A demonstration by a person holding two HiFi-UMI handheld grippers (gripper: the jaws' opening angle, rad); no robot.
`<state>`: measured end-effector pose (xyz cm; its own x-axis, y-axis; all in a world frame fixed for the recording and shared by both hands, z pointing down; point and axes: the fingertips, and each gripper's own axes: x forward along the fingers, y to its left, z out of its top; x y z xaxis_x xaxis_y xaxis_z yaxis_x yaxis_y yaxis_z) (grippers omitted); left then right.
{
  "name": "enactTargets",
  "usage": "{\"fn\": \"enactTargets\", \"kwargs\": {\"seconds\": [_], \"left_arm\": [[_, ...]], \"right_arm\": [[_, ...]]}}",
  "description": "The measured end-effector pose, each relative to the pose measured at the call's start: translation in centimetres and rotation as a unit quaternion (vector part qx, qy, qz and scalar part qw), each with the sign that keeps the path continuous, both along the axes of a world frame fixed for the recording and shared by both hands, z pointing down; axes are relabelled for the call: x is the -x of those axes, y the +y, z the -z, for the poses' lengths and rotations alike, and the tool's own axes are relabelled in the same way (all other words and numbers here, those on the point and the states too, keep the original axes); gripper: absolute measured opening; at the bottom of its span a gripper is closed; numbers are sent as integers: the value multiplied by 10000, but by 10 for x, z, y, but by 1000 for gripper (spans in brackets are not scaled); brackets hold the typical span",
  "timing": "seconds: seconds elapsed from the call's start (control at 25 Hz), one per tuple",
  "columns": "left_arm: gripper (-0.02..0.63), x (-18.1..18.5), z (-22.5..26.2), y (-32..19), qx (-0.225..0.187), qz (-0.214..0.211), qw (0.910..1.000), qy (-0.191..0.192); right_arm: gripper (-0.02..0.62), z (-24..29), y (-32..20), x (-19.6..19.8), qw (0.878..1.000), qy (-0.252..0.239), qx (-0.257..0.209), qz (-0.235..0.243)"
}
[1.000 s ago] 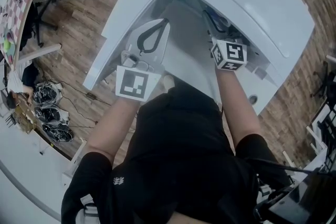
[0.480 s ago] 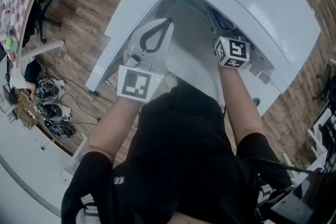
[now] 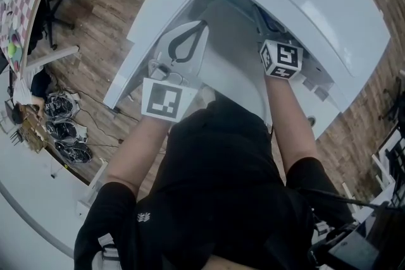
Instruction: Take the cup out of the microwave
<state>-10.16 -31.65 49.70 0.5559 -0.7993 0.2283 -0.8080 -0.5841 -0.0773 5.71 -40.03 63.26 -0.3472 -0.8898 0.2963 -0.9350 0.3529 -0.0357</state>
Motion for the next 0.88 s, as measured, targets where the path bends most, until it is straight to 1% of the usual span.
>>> {"fn": "enactTargets", "kwargs": {"seconds": [0.32,0.6,0.88], "left_arm": [[3,7,12,2,-90,-91,9999,-22],[3,13,25,13,-152,0,9999,3],[3,19,41,24,-239,150,9996,79]], "right_arm": [[393,5,5,13,9998,26,88,174],[393,20,16,11,9999,-74,59,134],[393,35,36,16,9997,-39,61,254]]}}
